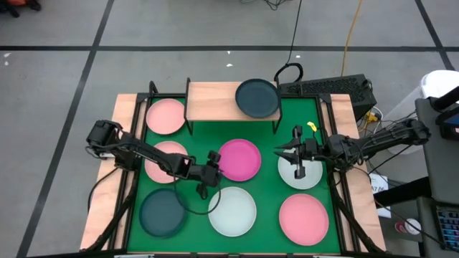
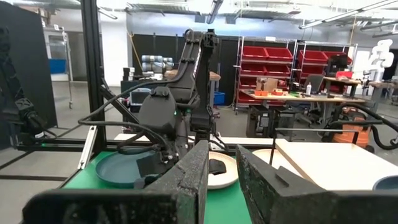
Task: Place and stack plates onto a shelf
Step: Stack the pink plate on top of dark blue plate on the shelf
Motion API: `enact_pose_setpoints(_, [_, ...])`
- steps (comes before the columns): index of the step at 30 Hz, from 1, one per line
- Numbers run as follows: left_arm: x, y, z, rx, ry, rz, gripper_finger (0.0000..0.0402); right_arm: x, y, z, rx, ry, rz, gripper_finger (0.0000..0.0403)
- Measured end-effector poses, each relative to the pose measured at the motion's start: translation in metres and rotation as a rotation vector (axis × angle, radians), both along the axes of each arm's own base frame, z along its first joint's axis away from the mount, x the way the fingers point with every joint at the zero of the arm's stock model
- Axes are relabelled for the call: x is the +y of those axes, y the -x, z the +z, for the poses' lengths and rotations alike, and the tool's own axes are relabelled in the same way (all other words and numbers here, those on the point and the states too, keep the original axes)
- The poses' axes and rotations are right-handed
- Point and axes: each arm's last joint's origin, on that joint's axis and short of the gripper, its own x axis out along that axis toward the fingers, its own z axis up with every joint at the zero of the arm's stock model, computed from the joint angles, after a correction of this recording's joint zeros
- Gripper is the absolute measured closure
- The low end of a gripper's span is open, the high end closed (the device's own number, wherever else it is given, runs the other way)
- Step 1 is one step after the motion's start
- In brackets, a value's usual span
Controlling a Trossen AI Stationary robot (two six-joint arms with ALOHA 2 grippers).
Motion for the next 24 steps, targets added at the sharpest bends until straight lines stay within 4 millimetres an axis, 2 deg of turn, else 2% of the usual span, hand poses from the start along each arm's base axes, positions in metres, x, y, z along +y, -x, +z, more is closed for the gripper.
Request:
enact_pose_setpoints(7, [0.006,0.000,-0.002,0.025,-0.003,0.000,0.0272,0.000,0.000,0.000,0.000,-0.007,0.001,0.0335])
enact_pose_setpoints(14, [0.010,-0.007,-0.013,0.033,0.012,-0.002,0.0272,0.000,0.000,0.000,0.002,-0.006,0.001,0.0335])
enact_pose_setpoints(21, [0.012,-0.012,-0.032,0.061,-0.024,-0.015,0.0272,0.000,0.000,-0.001,0.006,0.000,0.000,0.0335])
enact_pose_setpoints(24, [0.014,-0.013,-0.034,0.060,-0.041,0.000,0.0276,0.000,0.000,-0.001,0.008,-0.001,0.000,0.0335])
